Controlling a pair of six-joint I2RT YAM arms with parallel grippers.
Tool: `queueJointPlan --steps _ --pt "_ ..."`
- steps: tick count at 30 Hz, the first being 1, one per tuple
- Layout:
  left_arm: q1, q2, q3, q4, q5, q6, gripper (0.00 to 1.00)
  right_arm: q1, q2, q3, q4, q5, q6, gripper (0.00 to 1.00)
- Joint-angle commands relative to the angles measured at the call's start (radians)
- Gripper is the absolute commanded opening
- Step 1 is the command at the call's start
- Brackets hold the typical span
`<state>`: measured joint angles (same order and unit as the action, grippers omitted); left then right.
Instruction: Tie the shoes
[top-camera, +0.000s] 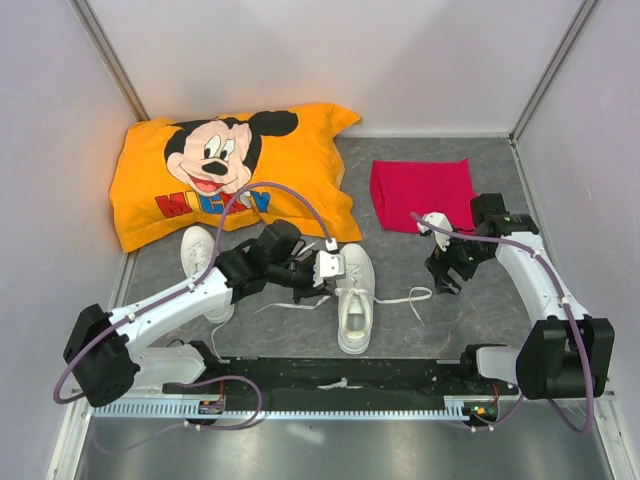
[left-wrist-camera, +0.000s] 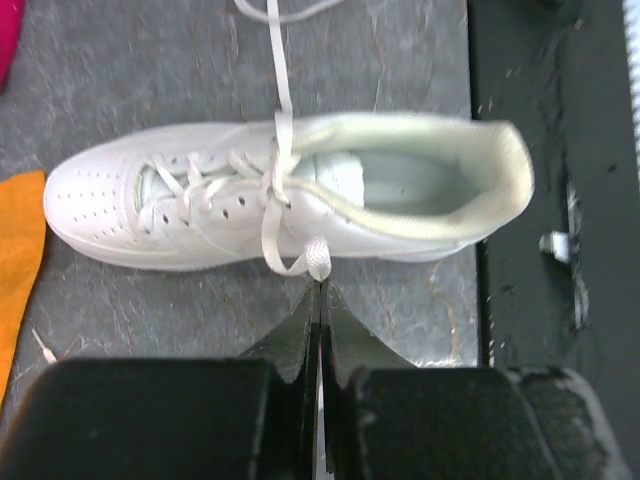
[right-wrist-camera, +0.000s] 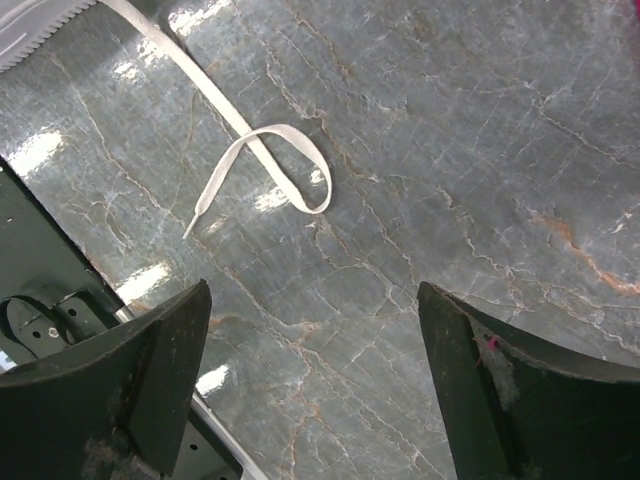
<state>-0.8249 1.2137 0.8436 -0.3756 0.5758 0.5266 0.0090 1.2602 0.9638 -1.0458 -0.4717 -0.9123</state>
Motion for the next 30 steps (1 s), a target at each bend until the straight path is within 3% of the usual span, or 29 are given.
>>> queueJointPlan --steps 1,9,19,23,30 --pt "0.006 -0.052 -0.018 0.17 0.05 -0.163 0.02 0.008 0.008 0.003 -0.019 -0.027 -0.034 0.89" --pt "0.026 -0.12 -0.028 0.323 0.002 -0.385 0.02 0.12 0.034 -0.034 0.079 -0.024 0.087 0.62" --pt "0.036 -0.121 -0.035 0.369 0.03 -0.435 0.01 0.275 0.054 -0.091 0.222 0.019 0.207 0.49" --pt "0.04 -0.123 -0.047 0.372 0.033 -0.436 0.01 0.322 0.057 -0.132 0.246 0.09 0.234 0.5" --pt "0.041 -0.121 -0.064 0.4 0.045 -0.439 0.01 0.381 0.117 -0.172 0.372 0.2 0.349 0.64"
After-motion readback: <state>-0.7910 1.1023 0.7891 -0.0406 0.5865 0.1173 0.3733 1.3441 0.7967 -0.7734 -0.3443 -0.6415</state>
